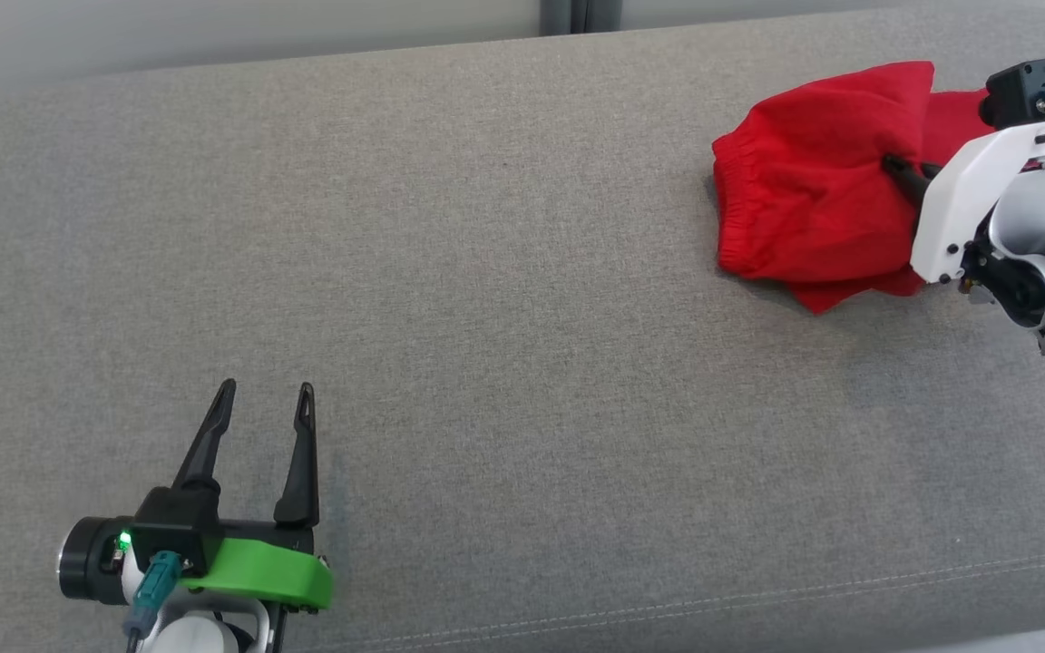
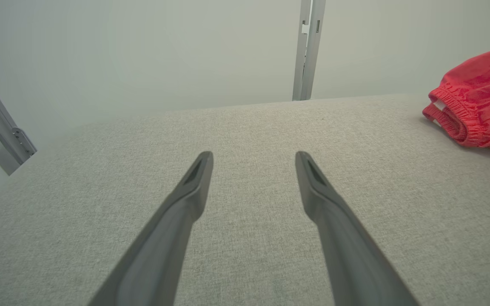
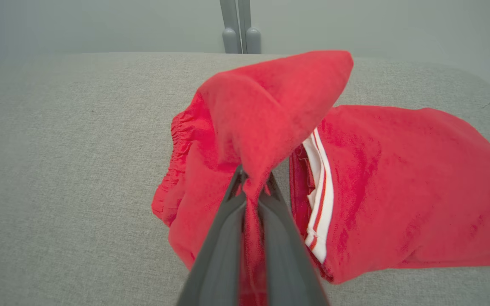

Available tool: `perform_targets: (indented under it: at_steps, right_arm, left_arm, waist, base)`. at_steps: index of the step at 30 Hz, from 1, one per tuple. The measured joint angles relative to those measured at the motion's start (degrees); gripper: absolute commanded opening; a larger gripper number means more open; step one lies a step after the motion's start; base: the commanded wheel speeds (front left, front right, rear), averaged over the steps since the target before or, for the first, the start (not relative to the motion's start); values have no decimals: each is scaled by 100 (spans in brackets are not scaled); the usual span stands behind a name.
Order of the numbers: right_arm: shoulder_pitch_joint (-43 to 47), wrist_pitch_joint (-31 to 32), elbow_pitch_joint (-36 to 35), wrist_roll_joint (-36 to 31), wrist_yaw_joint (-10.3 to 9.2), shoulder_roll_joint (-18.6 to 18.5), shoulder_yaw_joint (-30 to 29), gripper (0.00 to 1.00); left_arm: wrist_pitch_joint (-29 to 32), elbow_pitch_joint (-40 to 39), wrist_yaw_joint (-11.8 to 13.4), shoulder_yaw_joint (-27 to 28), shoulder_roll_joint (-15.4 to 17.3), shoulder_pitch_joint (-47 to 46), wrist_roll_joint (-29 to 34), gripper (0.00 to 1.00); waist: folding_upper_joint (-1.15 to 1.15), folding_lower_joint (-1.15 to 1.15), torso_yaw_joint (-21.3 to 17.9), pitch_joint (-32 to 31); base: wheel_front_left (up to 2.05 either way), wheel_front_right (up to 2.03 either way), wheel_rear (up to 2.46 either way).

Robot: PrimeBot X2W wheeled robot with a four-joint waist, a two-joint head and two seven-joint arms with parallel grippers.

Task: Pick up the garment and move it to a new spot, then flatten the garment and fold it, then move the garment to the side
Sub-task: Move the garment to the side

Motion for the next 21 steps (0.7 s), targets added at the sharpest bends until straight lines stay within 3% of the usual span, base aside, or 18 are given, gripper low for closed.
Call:
perform_targets:
  at_steps: [11, 21]
  right_arm:
    - [-603, 344, 275, -64, 1, -412, 116, 0]
    - [-1218, 437, 599, -201, 1, -754, 164, 0]
  left_arm:
    - [1, -142, -53, 60, 229, -190, 98, 100]
    - [1, -279, -74, 127, 390, -258, 132, 100]
  waist:
    - [0, 0, -212, 467]
    - [0, 0, -147, 828]
  base:
    - [0, 0, 0]
    - [0, 0, 0]
